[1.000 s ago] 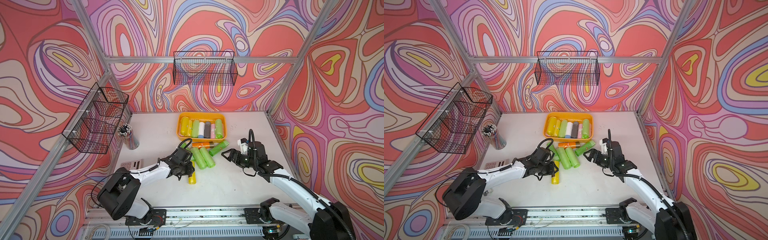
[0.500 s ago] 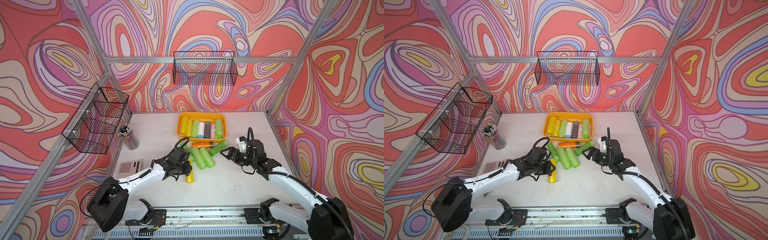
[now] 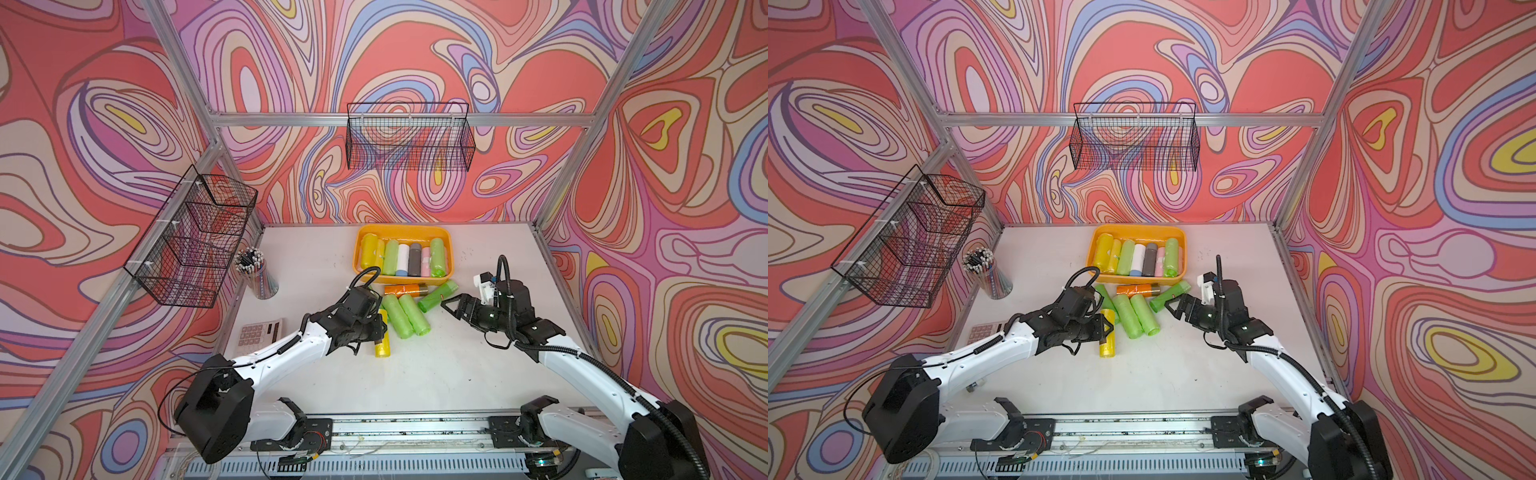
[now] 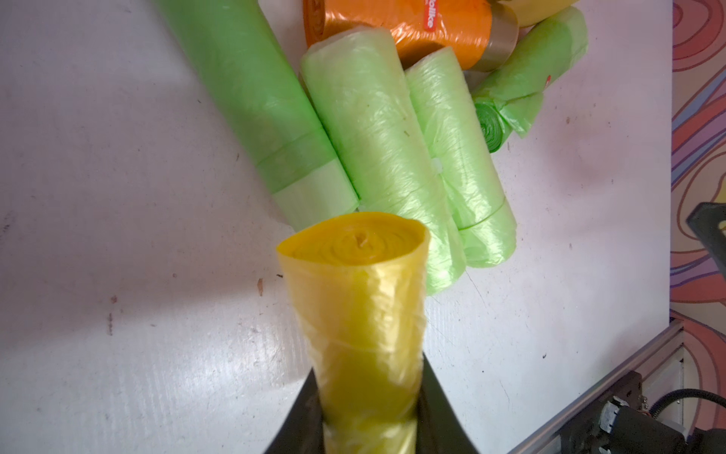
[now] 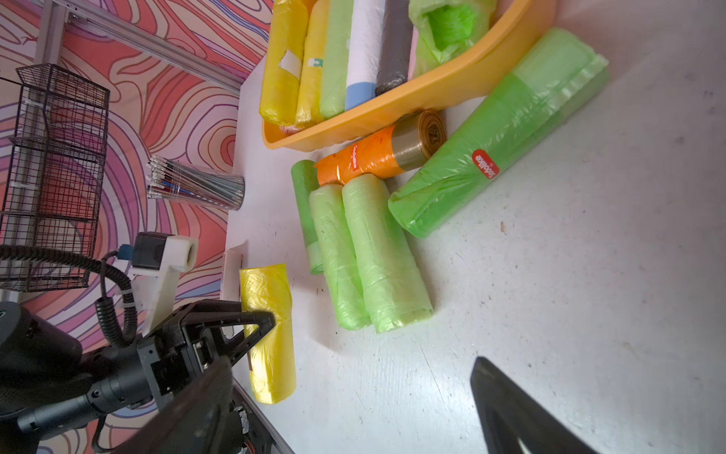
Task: Put the roll of trash bags into the storage box
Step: Pick up the roll of trash bags from the center of the board.
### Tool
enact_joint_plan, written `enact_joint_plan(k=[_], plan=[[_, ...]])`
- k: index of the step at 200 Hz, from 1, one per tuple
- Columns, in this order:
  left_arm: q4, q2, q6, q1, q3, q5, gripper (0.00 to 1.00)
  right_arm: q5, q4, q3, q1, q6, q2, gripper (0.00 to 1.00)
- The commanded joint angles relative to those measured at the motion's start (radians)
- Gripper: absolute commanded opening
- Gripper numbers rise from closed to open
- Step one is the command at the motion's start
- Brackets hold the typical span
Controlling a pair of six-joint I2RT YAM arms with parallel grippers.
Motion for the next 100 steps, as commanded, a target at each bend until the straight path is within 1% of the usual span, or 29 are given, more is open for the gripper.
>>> enact_joint_plan(k=[1,48,100], plan=[[-0.005,0.008,0.0,-0.002,0.045,0.016,0.17,0.013,0.008,-0.031,0.0,0.004,-0.036,0.97],[-0.008,0.013,0.006,-0.003,0.072,0.023,0.16,0.013,0.024,-0.058,0.0,0.017,-0.055,0.97],[-0.045,0.073,0.038,-0.003,0.166,0.007,0.15,0.015,0.052,-0.105,0.0,0.025,-0.09,0.97]])
